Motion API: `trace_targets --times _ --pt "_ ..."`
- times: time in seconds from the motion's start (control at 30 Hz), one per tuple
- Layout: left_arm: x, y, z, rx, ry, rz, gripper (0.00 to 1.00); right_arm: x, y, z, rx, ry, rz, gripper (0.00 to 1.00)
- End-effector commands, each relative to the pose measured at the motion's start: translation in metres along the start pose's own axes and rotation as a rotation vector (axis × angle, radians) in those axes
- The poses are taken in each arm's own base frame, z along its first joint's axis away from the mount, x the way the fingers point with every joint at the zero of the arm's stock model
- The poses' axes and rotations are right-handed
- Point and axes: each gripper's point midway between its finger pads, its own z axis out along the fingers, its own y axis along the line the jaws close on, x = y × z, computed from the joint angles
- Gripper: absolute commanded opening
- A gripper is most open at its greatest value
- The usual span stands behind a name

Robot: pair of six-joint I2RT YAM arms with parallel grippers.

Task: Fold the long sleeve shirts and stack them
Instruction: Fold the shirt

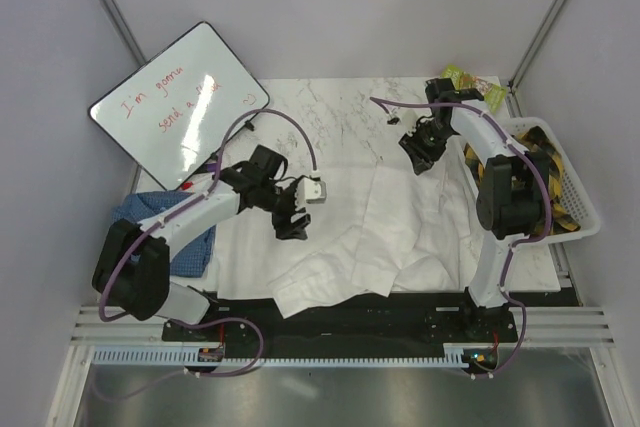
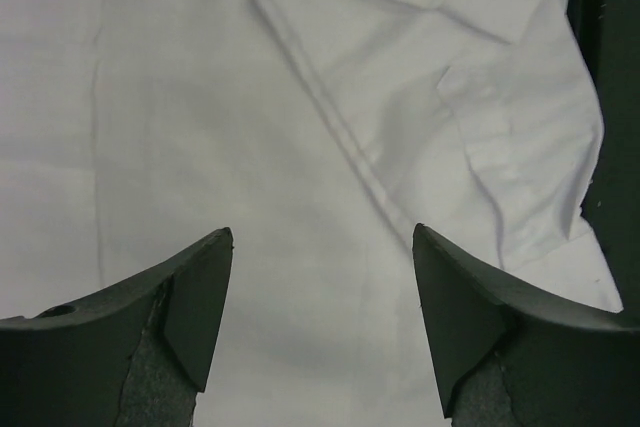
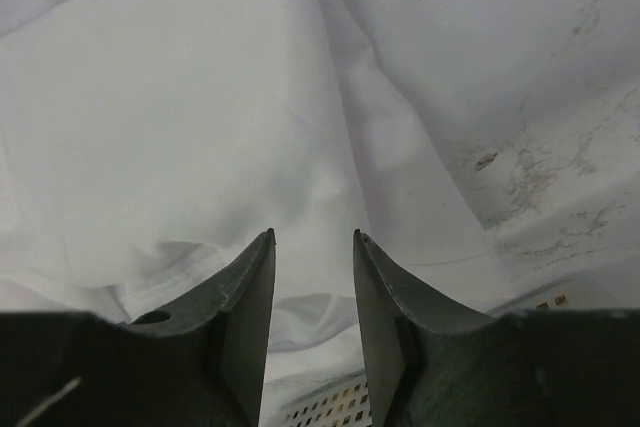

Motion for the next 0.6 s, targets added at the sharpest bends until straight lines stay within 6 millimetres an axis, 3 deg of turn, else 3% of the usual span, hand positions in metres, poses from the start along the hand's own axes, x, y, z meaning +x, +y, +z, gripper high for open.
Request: trace_targets --times 0.0,0.07,0.13,0.17,0.2,0.23,0.27,0.33,0.37,0.47,0.57 --pt "-0.051 -0.038 0.026 0.026 -0.104 0.118 0.8 0.012 0.027 -0.005 -0.081 0.014 0.03 0.45" --pt "-0.062 -0.063 0.041 0.081 -0.093 0.101 0.88 0.015 0.031 -0.006 -0.104 0.008 0.066 0.46" --pt "-0.07 -0.069 0.053 0.08 -0.097 0.115 0.88 0.013 0.041 -0.014 -0.171 -0.034 0.099 0.47" --pt "-0.076 -0.087 0.06 0.11 -0.095 0.148 0.88 0.013 0.044 -0.017 -0.188 -0.053 0.107 0.48" --pt "-0.077 -0.088 0.063 0.079 -0.081 0.174 0.85 0.01 0.052 -0.021 -0.222 -0.09 0.107 0.48" --pt "-0.09 -0.093 0.062 0.057 -0.121 0.224 0.84 0.01 0.053 -0.031 -0.211 -0.119 0.099 0.49" --pt "-0.092 -0.113 0.067 0.078 -0.126 0.289 0.83 0.016 0.061 -0.028 -0.229 -0.114 0.097 0.5" --pt "-0.106 -0.12 0.07 0.013 -0.17 0.399 0.8 0.015 0.072 -0.034 -0.246 -0.147 0.092 0.5" --pt "-0.106 -0.138 0.076 0.027 -0.166 0.472 0.78 0.018 0.077 -0.032 -0.264 -0.144 0.107 0.5" --pt "-0.111 -0.148 0.092 -0.027 -0.152 0.564 0.66 0.013 0.083 -0.036 -0.278 -0.181 0.119 0.49" --pt "-0.115 -0.168 0.103 -0.033 -0.167 0.653 0.64 0.008 0.084 -0.035 -0.289 -0.201 0.15 0.49"
